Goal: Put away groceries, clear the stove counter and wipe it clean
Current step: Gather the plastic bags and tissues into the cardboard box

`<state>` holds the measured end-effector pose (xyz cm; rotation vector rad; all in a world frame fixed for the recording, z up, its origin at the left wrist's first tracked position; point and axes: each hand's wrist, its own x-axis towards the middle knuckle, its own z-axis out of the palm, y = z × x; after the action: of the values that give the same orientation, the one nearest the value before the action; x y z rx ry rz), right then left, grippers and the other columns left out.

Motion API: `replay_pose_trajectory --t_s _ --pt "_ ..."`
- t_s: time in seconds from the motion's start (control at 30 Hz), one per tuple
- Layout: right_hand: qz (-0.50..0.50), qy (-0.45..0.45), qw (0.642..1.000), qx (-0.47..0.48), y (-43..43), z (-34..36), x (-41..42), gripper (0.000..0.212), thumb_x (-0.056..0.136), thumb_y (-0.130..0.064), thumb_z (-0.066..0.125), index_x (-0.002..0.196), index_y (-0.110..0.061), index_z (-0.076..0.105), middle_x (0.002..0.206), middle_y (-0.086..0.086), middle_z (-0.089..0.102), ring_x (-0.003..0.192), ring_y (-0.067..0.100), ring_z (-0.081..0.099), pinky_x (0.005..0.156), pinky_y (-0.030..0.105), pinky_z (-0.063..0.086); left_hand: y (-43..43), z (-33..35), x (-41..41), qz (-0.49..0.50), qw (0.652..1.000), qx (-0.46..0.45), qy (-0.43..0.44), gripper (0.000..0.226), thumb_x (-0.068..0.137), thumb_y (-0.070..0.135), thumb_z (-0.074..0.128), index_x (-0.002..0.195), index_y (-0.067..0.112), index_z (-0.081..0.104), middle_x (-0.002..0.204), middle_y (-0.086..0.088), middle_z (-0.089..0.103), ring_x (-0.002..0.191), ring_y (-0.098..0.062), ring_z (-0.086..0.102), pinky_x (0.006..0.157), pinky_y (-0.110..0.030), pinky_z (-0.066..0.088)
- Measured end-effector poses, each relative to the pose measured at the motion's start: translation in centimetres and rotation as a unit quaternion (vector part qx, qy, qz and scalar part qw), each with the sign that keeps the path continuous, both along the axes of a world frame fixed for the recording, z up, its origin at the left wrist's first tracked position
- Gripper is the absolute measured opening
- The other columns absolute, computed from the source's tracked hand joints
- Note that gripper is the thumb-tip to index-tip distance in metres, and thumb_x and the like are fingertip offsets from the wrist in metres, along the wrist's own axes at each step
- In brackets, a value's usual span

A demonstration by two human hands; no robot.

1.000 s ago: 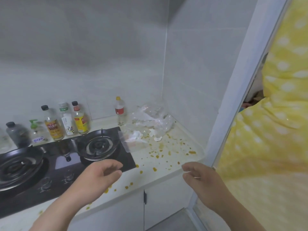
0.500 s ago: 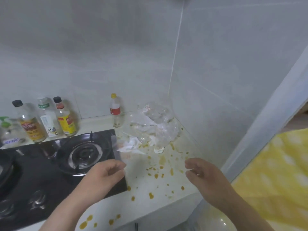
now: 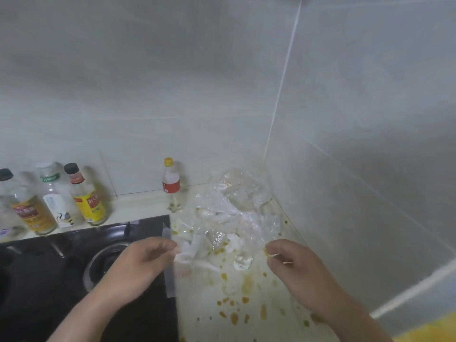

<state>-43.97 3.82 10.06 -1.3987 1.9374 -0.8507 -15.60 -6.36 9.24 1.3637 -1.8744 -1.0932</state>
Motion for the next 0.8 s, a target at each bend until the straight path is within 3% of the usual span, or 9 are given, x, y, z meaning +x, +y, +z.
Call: replay_pose_trajectory --t_s 0.2,0.33,0.4,0.53,0.63,0.73,0.77,0.8 --pt "0.043 -0.022 0.999 0.002 -5.5 -1.1 -1.9 0.019 0.091 -0.021 0.059 0.104 -0.032 0.064 0.106 -0.019 0.064 0.091 -0.015 0.056 0.07 0.002 0.041 -3.0 -0.4 -1.7 0.039 0.999 0.001 -0.001 0.019 0.086 0.012 0.065 0.08 0.028 0.072 0.082 0.022 0.071 0.076 0.011 0.063 0.068 0.0 0.041" --pt "0.069 -0.054 0.996 0.001 -10.1 -2.1 -3.5 0.02 0.09 -0.021 0.062 0.101 -0.037 0.064 0.104 -0.021 0.066 0.09 -0.014 0.058 0.067 0.007 0.043 -5.0 0.4 -3.8 0.067 0.996 0.03 0.058 0.03 0.087 0.004 0.062 0.08 0.031 0.072 0.083 0.009 0.074 0.072 0.002 0.066 0.067 -0.005 0.045" --pt "0.082 -0.057 0.995 -0.008 -12.7 -2.7 -4.1 0.024 0.088 -0.019 0.064 0.093 -0.042 0.061 0.102 -0.02 0.066 0.091 -0.015 0.058 0.071 0.004 0.043 -6.6 0.5 -4.9 0.098 0.99 0.038 0.095 0.026 0.086 0.0 0.062 0.079 0.022 0.073 0.083 0.006 0.074 0.073 0.0 0.066 0.066 -0.007 0.047" --pt "0.101 -0.055 0.993 -0.009 -17.8 -4.6 -5.1 0.026 0.087 -0.015 0.066 0.09 -0.04 0.061 0.098 -0.019 0.067 0.089 -0.014 0.058 0.071 0.002 0.042 -12.0 -0.3 -6.2 0.177 0.978 0.023 0.106 0.015 0.084 0.007 0.067 0.095 0.017 0.066 0.085 0.007 0.074 0.076 0.005 0.066 0.071 -0.011 0.051" --pt "0.101 -0.065 0.993 -0.01 -20.9 -6.8 -5.5 0.026 0.085 -0.013 0.068 0.09 -0.039 0.064 0.094 -0.02 0.069 0.089 -0.01 0.061 0.072 0.003 0.044 -16.2 -1.5 -6.5 0.192 0.978 -0.002 0.081 0.021 0.085 0.018 0.068 0.095 0.035 0.063 0.097 0.017 0.069 0.086 0.011 0.063 0.081 -0.019 0.049" --pt "0.108 -0.072 0.991 -0.011 -23.1 -8.8 -5.5 0.03 0.085 -0.012 0.068 0.087 -0.041 0.064 0.093 -0.033 0.066 0.088 -0.009 0.063 0.074 0.004 0.046 -19.8 -3.5 -6.8 0.214 0.974 -0.019 0.076 0.033 0.085 0.017 0.068 0.075 0.049 0.065 0.081 0.03 0.067 0.084 0.009 0.061 0.079 -0.017 0.046" --pt "0.109 -0.075 0.991 -0.012 -23.7 -9.4 -5.5 0.031 0.084 -0.011 0.068 0.086 -0.041 0.064 0.094 -0.036 0.064 0.087 -0.009 0.063 0.074 0.004 0.046 -21.1 -4.3 -7.0 0.229 0.97 -0.023 0.083 0.031 0.084 0.018 0.069 0.08 0.049 0.066 0.085 0.028 0.066 0.09 0.005 0.061 0.079 -0.017 0.045" --pt "0.11 -0.079 0.991 -0.014 -24.3 -9.9 -5.4 0.031 0.084 -0.009 0.068 0.085 -0.04 0.064 0.093 -0.036 0.064 0.086 -0.008 0.064 0.075 0.005 0.047 -22.2 -5.1 -7.1 0.244 0.965 -0.019 0.089 0.028 0.082 0.02 0.071 0.096 0.044 0.066 0.1 0.023 0.066 0.1 -0.002 0.059 0.081 -0.019 0.045"
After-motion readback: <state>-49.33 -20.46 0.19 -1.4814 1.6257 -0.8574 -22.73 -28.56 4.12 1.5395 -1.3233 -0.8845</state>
